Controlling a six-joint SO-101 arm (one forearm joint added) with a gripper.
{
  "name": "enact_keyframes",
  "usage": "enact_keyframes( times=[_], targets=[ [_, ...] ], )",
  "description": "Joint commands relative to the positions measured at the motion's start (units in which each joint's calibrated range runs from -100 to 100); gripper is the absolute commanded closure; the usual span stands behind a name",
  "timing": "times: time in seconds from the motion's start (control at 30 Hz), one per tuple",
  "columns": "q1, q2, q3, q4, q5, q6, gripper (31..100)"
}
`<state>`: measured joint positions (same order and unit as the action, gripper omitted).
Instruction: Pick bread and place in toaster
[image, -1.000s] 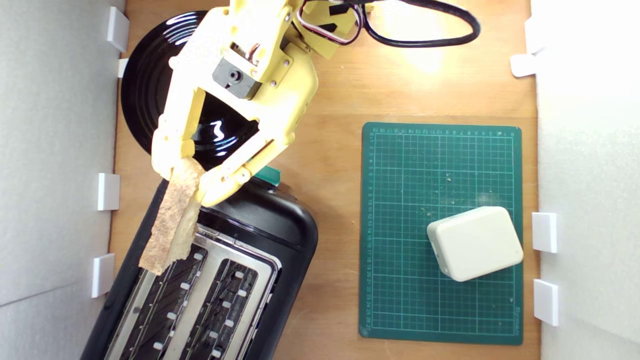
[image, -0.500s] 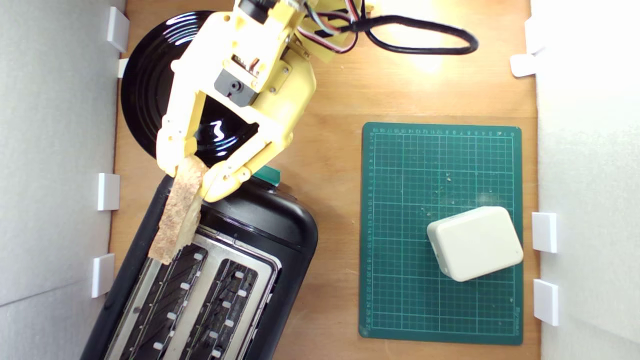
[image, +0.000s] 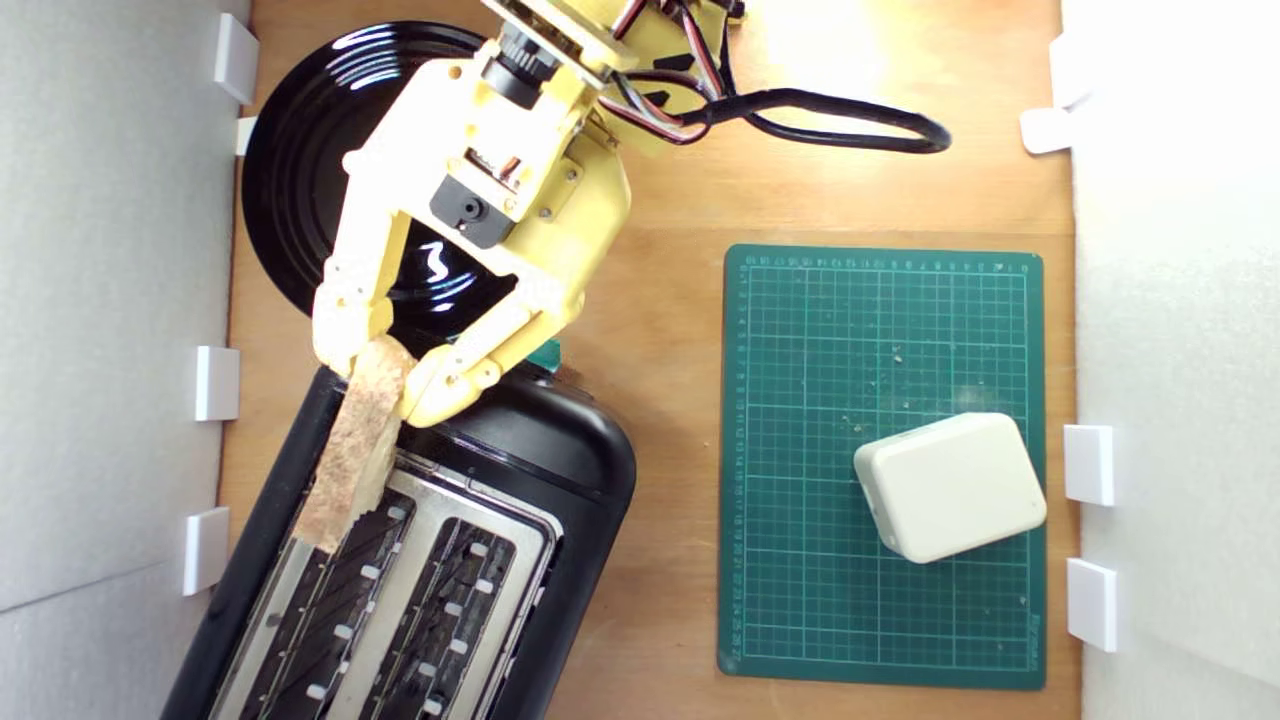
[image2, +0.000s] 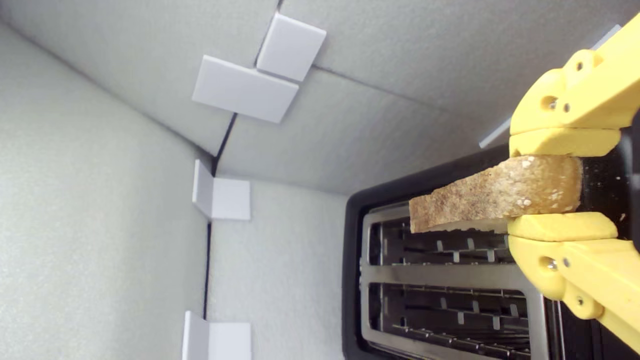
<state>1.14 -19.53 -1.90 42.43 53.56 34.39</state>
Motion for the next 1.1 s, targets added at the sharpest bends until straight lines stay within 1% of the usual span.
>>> enact_keyframes(
  times=[0.0, 0.33, 0.4, 0.43, 0.67, 0.77, 0.87, 0.9, 0.97, 1.0, 1.07],
  targets=[
    [0.55, 1.14, -3.78, -1.45, 0.19, 0.12, 74.0],
    [0.63, 5.55, -4.14, -1.45, 0.02, -0.30, 74.0],
    [1.84, 5.89, -4.14, -2.08, -0.06, -0.30, 73.9],
    [2.72, 5.89, -4.32, -3.71, -0.23, 0.12, 73.7],
    [5.71, 6.14, -8.68, -8.88, -0.06, 2.68, 73.9],
    [5.79, 5.80, -9.04, -9.61, -0.15, 2.78, 74.0],
    [5.79, 5.47, -9.04, -11.42, -0.15, 3.26, 74.0],
    [5.95, 5.47, -9.04, -12.60, -0.06, 3.83, 74.0],
    [7.56, 5.39, -9.04, -16.22, -0.06, 4.93, 74.0],
    [8.85, 5.39, -9.04, -20.12, -0.06, 6.60, 74.0],
    [9.98, 5.39, -9.04, -22.21, -0.06, 7.49, 74.0]
  ],
)
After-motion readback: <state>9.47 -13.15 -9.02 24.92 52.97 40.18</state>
